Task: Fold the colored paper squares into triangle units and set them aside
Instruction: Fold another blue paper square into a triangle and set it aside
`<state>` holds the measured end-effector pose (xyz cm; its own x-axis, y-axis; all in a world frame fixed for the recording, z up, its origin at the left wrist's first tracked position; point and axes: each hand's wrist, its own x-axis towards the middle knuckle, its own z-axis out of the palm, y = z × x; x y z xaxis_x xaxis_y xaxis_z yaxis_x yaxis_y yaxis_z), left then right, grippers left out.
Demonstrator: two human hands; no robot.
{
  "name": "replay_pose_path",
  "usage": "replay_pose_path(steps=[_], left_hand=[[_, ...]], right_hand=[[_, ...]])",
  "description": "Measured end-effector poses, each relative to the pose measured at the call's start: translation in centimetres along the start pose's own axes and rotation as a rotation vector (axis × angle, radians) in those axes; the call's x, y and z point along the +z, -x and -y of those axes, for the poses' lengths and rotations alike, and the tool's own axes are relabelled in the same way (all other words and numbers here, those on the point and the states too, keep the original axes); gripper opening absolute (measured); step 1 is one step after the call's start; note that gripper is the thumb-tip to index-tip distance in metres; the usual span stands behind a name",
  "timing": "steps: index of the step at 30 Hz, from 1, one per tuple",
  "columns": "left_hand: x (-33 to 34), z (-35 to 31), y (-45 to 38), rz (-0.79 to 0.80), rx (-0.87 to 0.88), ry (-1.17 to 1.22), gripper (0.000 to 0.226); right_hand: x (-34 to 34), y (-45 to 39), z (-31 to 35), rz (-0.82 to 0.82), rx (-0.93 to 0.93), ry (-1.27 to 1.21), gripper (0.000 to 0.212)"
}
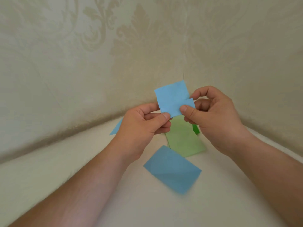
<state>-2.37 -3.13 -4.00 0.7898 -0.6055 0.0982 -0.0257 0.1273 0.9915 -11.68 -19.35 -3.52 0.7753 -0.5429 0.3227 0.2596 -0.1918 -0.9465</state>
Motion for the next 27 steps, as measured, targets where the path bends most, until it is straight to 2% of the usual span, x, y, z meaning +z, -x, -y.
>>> replay_pose_path(steps=[10,27], left_hand=[[-0.19,-0.05,0.05,0.044,-0.001,-0.015,0.021],[0.19,-0.12,0.33,0.044,-0.016,-0.031,0.016]], right_hand=[[-0.05,-0.03,0.19,-0.016,0.021,0.026,0.040],[-0.15,0.05,0.56,-0.009,0.025,0.005,0.044]])
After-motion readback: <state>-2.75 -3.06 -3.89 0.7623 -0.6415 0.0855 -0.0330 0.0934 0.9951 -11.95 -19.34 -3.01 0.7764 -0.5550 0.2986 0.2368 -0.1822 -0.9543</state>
